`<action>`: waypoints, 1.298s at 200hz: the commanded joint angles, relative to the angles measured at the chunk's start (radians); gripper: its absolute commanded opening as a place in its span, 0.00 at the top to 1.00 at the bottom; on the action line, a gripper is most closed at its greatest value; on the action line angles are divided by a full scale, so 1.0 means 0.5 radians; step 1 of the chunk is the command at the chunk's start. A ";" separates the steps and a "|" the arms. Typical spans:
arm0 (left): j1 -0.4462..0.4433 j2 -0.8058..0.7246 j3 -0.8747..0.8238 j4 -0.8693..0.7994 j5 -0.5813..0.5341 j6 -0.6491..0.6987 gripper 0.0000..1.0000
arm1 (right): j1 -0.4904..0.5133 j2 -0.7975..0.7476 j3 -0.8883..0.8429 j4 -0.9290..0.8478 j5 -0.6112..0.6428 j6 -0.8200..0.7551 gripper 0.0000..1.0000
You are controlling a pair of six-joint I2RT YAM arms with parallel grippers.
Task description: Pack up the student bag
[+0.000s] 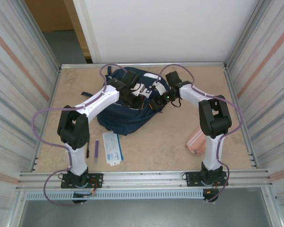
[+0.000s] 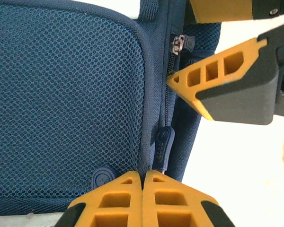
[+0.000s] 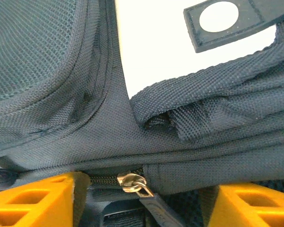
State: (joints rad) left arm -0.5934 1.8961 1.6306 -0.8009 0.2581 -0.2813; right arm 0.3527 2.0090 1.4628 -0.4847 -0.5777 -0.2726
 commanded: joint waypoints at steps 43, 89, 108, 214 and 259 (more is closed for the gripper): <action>0.024 -0.010 0.043 0.053 0.175 -0.105 1.00 | -0.073 -0.089 -0.002 -0.168 -0.474 0.083 0.69; 0.055 -0.036 -0.026 0.111 0.214 -0.173 1.00 | -0.070 -0.114 -0.034 -0.186 -0.339 0.089 0.88; 0.074 -0.061 -0.053 0.136 0.214 -0.174 1.00 | -0.058 -0.098 -0.035 -0.200 -0.243 0.089 0.90; 0.119 -0.048 -0.098 0.161 0.290 -0.168 1.00 | 0.106 -0.231 -0.254 0.234 0.532 0.084 0.53; 0.128 -0.066 -0.083 0.119 0.285 -0.136 1.00 | 0.083 -0.227 -0.175 0.149 0.326 -0.012 0.66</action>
State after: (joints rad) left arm -0.5430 1.8999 1.5814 -0.7326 0.3851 -0.3565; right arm 0.4057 1.9083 1.3251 -0.3813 -0.3683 -0.2428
